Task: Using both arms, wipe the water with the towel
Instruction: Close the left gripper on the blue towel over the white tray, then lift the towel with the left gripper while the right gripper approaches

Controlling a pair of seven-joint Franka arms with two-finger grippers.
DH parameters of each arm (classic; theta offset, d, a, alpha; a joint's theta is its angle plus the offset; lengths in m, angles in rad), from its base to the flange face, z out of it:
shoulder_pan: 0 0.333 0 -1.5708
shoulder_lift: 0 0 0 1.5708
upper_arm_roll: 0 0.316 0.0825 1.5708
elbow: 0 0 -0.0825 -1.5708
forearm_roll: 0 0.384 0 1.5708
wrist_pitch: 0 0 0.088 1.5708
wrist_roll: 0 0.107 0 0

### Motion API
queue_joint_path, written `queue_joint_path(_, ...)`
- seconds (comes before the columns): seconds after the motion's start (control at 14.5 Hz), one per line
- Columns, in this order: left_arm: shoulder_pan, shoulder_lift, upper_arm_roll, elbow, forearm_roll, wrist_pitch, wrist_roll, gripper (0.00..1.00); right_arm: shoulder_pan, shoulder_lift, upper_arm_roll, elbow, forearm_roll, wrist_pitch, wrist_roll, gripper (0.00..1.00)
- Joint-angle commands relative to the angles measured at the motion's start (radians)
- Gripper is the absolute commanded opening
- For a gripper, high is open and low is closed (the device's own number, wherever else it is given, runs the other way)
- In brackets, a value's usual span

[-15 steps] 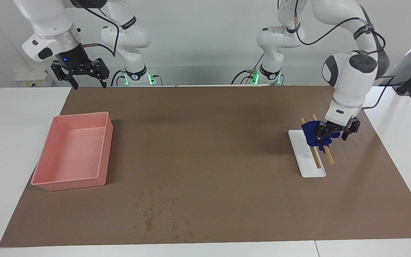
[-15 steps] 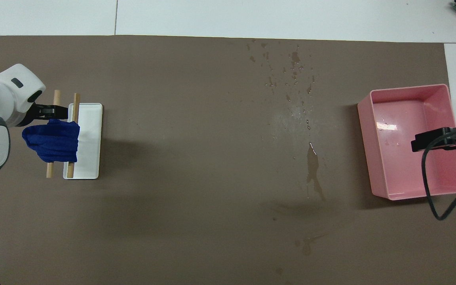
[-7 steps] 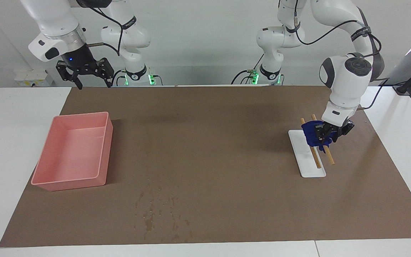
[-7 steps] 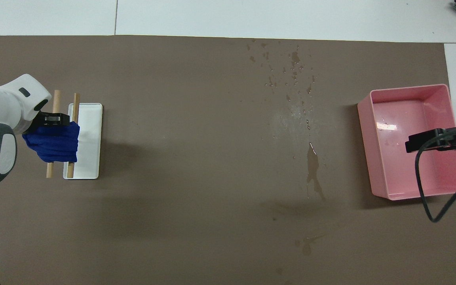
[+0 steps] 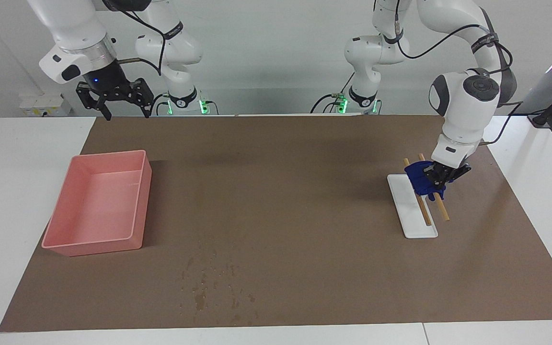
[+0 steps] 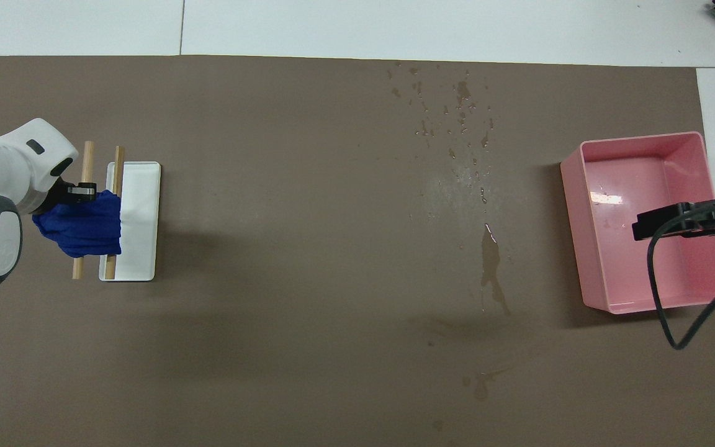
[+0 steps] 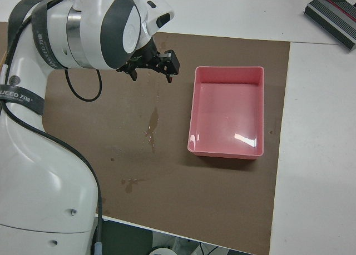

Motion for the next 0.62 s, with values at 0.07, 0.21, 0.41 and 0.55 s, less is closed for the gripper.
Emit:
queue_joint_path(0.07, -0.006, 0.005, -0.003, 0.100, 0.025, -0.161, -0.019, 0.00, -0.007, -0.005, 0.005, -0.005, 0.017, -0.010, -0.005, 1.00)
queue_joint_path(0.21, -0.007, 0.021, -0.004, 0.133, 0.021, -0.192, -0.021, 0.00, -0.005, -0.013, 0.005, -0.018, 0.017, -0.013, 0.000, 1.00)
queue_joint_path(0.41, -0.006, 0.025, -0.004, 0.146, 0.018, -0.204, -0.032, 0.00, -0.005, -0.015, 0.018, -0.019, 0.017, -0.012, 0.053, 1.00)
queue_joint_path(0.55, -0.021, 0.071, -0.007, 0.282, -0.007, -0.356, -0.033, 0.00, -0.004, -0.015, 0.021, -0.019, 0.045, -0.010, 0.102, 1.00)
